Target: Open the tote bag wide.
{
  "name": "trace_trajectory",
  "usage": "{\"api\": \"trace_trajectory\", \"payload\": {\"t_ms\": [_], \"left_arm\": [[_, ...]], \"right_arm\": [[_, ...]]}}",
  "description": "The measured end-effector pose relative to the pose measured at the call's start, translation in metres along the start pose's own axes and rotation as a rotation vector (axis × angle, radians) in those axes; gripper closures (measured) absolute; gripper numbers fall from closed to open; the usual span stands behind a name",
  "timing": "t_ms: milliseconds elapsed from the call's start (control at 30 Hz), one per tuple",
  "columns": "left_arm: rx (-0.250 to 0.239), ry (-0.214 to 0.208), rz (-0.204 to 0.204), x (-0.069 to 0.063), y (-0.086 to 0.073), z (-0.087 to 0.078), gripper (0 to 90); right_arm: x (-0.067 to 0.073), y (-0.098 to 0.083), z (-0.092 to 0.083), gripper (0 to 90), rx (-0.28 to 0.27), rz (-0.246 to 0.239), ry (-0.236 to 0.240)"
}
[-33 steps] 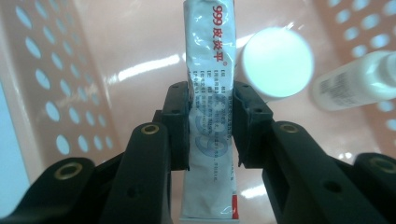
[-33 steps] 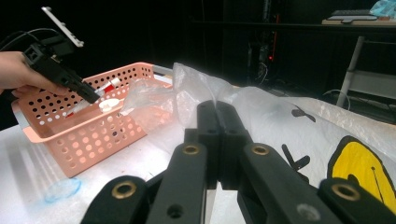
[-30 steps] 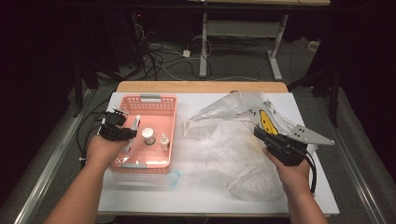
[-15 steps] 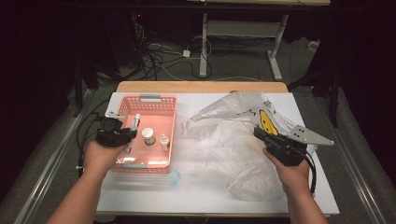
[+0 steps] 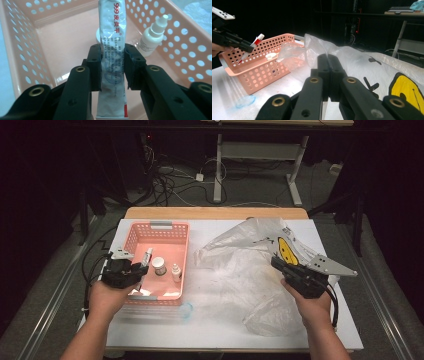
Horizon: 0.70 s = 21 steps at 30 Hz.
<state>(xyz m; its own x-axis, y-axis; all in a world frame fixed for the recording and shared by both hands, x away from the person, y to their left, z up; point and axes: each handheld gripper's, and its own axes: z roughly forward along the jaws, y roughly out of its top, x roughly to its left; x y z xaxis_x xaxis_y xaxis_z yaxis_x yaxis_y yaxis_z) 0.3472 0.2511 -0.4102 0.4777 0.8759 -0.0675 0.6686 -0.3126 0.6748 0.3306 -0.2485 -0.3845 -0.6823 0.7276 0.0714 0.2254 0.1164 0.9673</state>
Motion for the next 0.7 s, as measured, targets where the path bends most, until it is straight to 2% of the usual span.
{"api": "trace_trajectory", "payload": {"t_ms": [133, 333, 533, 633, 700], "left_arm": [[-0.012, 0.024, -0.001, -0.003, -0.001, -0.001, 68.1], [-0.027, -0.02, -0.005, -0.007, 0.0, -0.002, 68.1], [-0.104, -0.025, -0.007, -0.012, -0.003, -0.007, 68.1], [-0.103, -0.02, -0.011, -0.011, -0.003, -0.008, 68.1], [-0.128, -0.034, -0.025, -0.01, -0.004, -0.009, 68.1]], "right_arm": [[0.001, -0.001, 0.001, 90.0, 0.002, -0.007, 0.003], [0.002, -0.001, 0.001, 90.0, 0.006, -0.017, 0.005], [0.002, -0.001, 0.002, 90.0, 0.005, -0.019, 0.01], [0.003, 0.0, 0.002, 90.0, 0.002, -0.017, 0.012], [0.004, 0.0, 0.002, 90.0, 0.006, -0.016, 0.013]]}}
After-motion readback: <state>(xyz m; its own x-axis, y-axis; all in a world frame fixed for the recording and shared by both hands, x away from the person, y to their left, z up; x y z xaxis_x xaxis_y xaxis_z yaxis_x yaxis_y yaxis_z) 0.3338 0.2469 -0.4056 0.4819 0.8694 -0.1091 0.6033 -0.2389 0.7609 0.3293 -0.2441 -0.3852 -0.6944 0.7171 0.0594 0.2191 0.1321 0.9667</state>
